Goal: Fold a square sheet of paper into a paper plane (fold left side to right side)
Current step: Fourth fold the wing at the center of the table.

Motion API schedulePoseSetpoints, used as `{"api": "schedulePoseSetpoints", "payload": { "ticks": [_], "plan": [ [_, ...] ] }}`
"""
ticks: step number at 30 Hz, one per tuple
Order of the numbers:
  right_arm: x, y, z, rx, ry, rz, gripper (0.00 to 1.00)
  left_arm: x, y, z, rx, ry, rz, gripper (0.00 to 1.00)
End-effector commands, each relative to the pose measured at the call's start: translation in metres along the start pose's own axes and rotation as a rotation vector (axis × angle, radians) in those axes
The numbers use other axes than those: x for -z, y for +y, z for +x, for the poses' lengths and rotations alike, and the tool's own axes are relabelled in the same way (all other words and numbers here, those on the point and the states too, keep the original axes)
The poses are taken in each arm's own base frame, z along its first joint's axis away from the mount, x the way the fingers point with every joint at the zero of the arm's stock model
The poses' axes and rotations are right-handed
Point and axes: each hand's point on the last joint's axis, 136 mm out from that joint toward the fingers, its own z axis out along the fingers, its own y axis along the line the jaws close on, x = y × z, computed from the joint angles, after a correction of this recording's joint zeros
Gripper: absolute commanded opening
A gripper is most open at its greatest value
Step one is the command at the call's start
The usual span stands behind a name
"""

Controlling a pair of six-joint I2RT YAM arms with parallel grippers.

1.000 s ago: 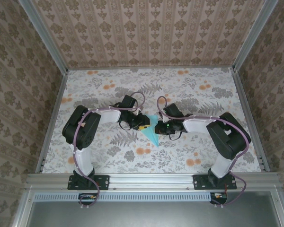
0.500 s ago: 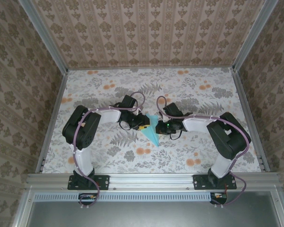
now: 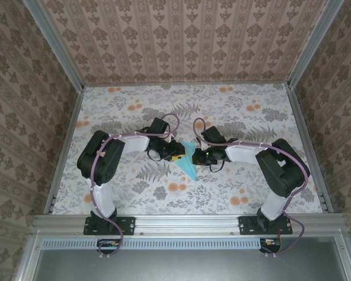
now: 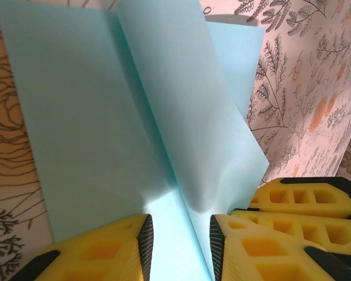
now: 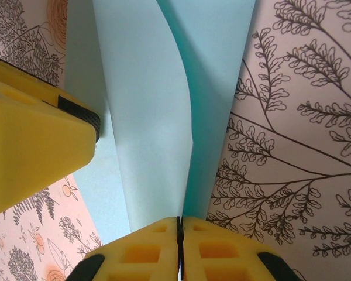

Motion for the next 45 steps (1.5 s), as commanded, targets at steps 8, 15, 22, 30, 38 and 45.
{"api": "schedulePoseSetpoints", "payload": {
  "ticks": [8, 15, 22, 30, 38, 45],
  "plan": [
    [-0.013, -0.014, 0.016, -0.016, 0.072, 0.049, 0.10, 0.001, -0.007, -0.001, -0.017, 0.006, 0.000, 0.35],
    [-0.017, -0.022, 0.029, -0.029, 0.112, 0.081, 0.10, 0.022, -0.026, -0.010, -0.084, -0.029, -0.005, 0.39],
    [-0.016, -0.027, 0.035, -0.025, 0.131, 0.110, 0.10, 0.038, -0.050, -0.020, -0.145, -0.061, 0.008, 0.37],
    [-0.017, -0.026, 0.036, -0.016, 0.139, 0.118, 0.10, 0.013, -0.058, -0.021, -0.140, 0.000, 0.071, 0.24],
    [-0.016, -0.027, 0.036, -0.011, 0.145, 0.128, 0.10, -0.007, -0.053, -0.022, -0.130, 0.036, 0.068, 0.22],
    [-0.017, -0.026, 0.036, -0.005, 0.152, 0.130, 0.10, -0.017, -0.033, -0.018, -0.097, 0.054, 0.023, 0.22]
  ]
}}
